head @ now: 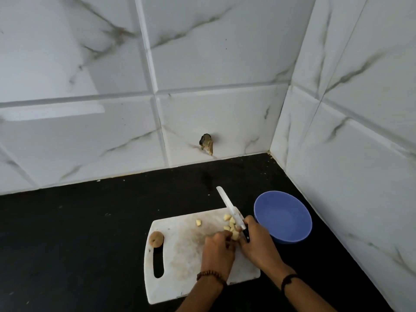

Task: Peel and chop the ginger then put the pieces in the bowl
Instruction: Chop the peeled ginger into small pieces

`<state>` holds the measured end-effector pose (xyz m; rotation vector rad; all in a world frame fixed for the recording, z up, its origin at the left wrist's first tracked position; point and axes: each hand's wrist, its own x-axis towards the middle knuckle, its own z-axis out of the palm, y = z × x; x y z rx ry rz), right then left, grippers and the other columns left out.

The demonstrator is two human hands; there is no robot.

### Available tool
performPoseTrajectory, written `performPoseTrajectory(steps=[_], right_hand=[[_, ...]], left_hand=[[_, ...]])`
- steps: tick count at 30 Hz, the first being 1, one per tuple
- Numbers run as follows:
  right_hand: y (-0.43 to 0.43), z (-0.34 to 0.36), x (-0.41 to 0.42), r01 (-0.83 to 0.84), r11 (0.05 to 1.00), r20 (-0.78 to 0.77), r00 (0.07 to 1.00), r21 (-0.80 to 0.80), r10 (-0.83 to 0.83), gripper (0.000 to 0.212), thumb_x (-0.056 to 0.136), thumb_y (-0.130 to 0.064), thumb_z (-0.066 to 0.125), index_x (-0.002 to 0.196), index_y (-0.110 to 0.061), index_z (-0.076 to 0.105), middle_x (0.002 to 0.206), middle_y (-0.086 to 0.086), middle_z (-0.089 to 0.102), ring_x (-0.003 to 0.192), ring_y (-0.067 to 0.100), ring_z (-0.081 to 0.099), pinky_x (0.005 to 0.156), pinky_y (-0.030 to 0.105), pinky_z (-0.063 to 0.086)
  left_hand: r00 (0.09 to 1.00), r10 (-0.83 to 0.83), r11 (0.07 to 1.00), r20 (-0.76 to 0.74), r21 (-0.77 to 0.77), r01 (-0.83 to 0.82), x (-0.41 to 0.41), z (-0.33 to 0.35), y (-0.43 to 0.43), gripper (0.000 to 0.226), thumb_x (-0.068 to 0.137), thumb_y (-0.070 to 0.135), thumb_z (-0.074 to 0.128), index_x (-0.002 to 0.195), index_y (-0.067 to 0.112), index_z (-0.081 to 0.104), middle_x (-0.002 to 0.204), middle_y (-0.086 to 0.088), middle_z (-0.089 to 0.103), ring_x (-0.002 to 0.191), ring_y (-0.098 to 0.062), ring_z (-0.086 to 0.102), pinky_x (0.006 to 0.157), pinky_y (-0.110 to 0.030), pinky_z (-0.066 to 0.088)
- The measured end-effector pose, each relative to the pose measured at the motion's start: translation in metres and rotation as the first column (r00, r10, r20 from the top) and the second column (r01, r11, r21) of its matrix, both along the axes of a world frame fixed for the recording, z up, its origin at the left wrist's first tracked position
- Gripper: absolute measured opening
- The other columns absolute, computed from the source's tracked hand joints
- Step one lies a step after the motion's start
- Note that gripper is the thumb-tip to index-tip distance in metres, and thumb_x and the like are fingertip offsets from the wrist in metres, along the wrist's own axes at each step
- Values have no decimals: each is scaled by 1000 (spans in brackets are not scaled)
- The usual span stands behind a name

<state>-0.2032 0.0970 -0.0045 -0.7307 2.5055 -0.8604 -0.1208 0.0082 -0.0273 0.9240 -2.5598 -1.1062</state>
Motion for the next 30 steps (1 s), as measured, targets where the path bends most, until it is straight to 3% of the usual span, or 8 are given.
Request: performPoseTrajectory(steps=[4, 8, 13, 18, 21, 24, 30], right_hand=[[1, -1, 3, 4, 1000, -100, 995, 7, -3, 25, 93, -33, 63, 109, -32, 44, 106, -13, 52, 98, 3, 54, 88, 19, 47], [-1, 5, 13, -27, 999, -128, 992, -38, 22, 29, 94, -36, 61, 118, -32, 46, 107, -16, 48, 97, 1, 52, 79, 15, 43], [0, 7, 24, -72, 996, -88, 994, -58, 66, 21, 94, -31, 61, 107, -34, 46, 103, -16, 52, 92, 0, 56, 75, 14, 47], [3, 6, 35, -80, 994, 9, 997, -78, 81, 18, 94, -30, 63, 103, -34, 48, 99, -16, 55, 91, 0, 58, 77, 15, 50], [4, 5, 44, -81, 991, 62, 994, -107, 88, 13, 95, -32, 60, 104, -33, 50, 96, -17, 57, 87, -4, 57, 69, 10, 46], [3, 1, 56, -93, 987, 91, 990, -127, 105, 11, 97, -39, 55, 106, -32, 53, 97, -17, 58, 88, -6, 56, 67, 7, 42], [-2, -1, 74, -105, 983, 105, 987, -150, 121, 15, 100, -45, 47, 103, -32, 54, 93, -16, 61, 88, -4, 59, 72, 10, 47]], left_hand=[[999, -35, 983, 28, -179, 40, 10, 9, -6, 21, 92, 32, 57, 112, 34, 60, 116, 13, 55, 95, -2, 53, 84, -19, 49], [992, -1, 960, 127, -278, 37, 25, 8, -15, 41, 88, 51, 54, 126, 43, 43, 136, 14, 37, 123, -3, 39, 74, -16, 38], [988, -50, 956, 146, -278, 90, 28, 1, -21, 23, 90, 42, 56, 113, 39, 54, 123, 14, 47, 111, -4, 44, 77, -20, 47], [996, -40, 971, 80, -233, 58, 32, -2, -31, 19, 88, 33, 62, 106, 38, 58, 109, 17, 53, 101, -3, 50, 76, -21, 48], [1000, 21, 990, 4, -140, -21, 44, -4, -41, 32, 82, 26, 70, 111, 35, 58, 106, 16, 58, 95, -3, 55, 79, -21, 50], [998, 28, 998, -51, -61, -31, 56, -7, -51, 29, 75, 17, 78, 101, 24, 69, 97, 12, 66, 88, -2, 61, 81, -17, 51], [994, 36, 999, -107, 34, -33, 64, -6, -58, 24, 73, 18, 81, 96, 22, 75, 92, 13, 67, 83, 2, 62, 77, -8, 48]])
